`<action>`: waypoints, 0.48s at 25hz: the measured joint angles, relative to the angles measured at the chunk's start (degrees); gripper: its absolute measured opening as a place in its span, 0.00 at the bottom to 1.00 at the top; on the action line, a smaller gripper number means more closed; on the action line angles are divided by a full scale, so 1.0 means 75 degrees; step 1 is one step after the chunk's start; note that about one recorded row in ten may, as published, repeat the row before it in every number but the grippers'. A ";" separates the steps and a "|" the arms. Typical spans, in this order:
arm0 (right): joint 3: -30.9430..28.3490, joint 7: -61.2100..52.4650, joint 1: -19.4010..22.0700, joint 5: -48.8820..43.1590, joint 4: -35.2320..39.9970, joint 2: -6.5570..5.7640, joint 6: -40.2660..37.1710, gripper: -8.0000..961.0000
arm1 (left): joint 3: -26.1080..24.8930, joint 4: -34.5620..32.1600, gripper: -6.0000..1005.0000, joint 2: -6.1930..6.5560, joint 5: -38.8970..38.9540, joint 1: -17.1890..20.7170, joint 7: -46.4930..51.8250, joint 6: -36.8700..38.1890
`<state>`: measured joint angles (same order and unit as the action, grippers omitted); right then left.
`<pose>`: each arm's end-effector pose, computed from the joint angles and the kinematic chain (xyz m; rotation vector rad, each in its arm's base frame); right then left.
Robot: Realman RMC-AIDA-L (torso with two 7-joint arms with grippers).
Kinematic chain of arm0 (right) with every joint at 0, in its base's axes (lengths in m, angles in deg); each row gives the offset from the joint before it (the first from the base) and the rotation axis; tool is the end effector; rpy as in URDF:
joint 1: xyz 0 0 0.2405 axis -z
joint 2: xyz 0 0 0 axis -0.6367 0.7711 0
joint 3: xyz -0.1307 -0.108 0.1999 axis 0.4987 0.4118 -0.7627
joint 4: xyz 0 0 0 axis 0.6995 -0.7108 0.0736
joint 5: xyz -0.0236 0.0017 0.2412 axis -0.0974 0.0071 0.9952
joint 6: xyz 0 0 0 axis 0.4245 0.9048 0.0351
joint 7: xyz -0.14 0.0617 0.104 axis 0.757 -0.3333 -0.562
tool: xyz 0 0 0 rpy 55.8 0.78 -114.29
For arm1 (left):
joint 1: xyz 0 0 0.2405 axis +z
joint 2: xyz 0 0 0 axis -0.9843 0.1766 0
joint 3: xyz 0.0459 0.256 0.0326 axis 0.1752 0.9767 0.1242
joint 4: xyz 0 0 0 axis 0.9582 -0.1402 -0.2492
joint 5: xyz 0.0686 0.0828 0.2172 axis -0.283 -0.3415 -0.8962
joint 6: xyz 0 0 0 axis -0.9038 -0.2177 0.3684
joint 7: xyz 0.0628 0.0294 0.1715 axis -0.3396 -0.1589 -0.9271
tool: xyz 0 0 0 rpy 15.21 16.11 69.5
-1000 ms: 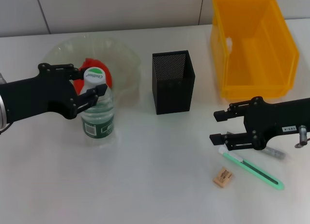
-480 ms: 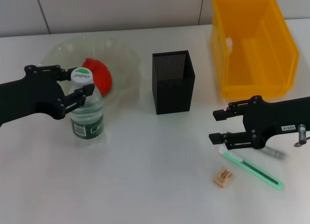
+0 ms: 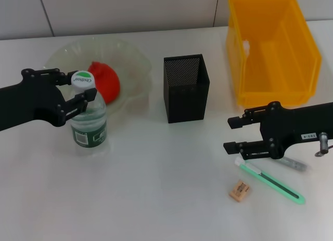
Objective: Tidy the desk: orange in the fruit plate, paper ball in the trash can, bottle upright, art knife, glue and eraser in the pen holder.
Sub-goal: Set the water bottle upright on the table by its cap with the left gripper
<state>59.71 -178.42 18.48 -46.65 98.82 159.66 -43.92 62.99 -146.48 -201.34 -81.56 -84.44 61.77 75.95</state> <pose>0.2604 0.3467 -0.0051 -2.8615 0.4832 0.3912 -0.2122 0.3635 0.0070 -2.5056 -0.3526 -0.3976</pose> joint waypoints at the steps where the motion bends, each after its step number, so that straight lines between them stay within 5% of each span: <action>1: 0.0000 0.0000 -0.0001 0.0000 -0.0001 0.0000 0.0003 0.65 | -0.0002 0.0008 0.52 0.0000 0.0000 -0.0004 -0.0001 -0.0001; 12: 0.0000 0.0000 -0.0003 0.0001 0.0000 0.0000 0.0022 0.65 | -0.0016 0.0105 0.53 0.0000 0.0001 0.0004 -0.0191 0.0083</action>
<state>59.71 -178.42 18.45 -46.65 98.82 159.65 -43.76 62.87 -145.69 -201.34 -81.55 -84.41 60.33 76.57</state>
